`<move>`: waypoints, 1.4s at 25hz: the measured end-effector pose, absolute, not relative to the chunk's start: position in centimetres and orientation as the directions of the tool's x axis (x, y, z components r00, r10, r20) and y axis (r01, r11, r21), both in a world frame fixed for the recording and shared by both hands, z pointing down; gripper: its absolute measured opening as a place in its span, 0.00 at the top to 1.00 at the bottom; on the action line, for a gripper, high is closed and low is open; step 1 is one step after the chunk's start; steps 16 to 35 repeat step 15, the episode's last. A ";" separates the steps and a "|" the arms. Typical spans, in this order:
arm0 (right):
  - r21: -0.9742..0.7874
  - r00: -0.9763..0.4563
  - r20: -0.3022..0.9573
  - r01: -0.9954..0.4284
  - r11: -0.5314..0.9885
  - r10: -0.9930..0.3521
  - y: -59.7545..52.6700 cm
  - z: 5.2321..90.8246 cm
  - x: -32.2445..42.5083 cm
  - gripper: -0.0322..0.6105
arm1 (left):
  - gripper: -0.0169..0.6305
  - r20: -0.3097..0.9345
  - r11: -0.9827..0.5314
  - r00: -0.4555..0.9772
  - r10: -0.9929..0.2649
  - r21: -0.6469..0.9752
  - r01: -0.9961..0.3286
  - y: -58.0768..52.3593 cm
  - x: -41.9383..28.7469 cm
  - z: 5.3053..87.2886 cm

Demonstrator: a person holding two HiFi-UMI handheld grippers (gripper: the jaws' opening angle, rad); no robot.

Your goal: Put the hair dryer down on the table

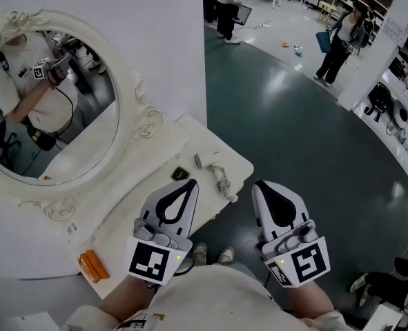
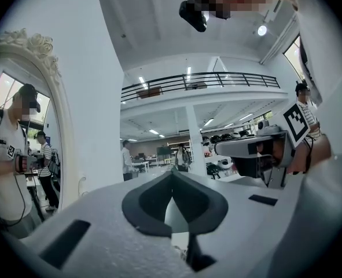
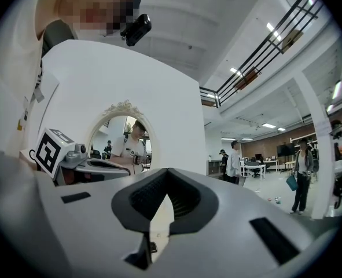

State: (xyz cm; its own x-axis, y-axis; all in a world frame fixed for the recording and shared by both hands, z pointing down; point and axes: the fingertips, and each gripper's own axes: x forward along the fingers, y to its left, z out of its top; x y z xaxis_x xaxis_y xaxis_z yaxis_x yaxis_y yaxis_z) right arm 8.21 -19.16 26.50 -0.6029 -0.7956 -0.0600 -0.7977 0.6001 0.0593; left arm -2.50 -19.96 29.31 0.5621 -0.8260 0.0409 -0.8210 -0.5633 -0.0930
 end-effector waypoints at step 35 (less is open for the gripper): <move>0.054 -0.589 -0.050 -0.808 0.586 -0.807 -20.1 26.5 9.3 0.92 | 0.95 0.041 -0.574 0.573 -0.819 -0.095 -0.813 -20.4 -1.5 29.2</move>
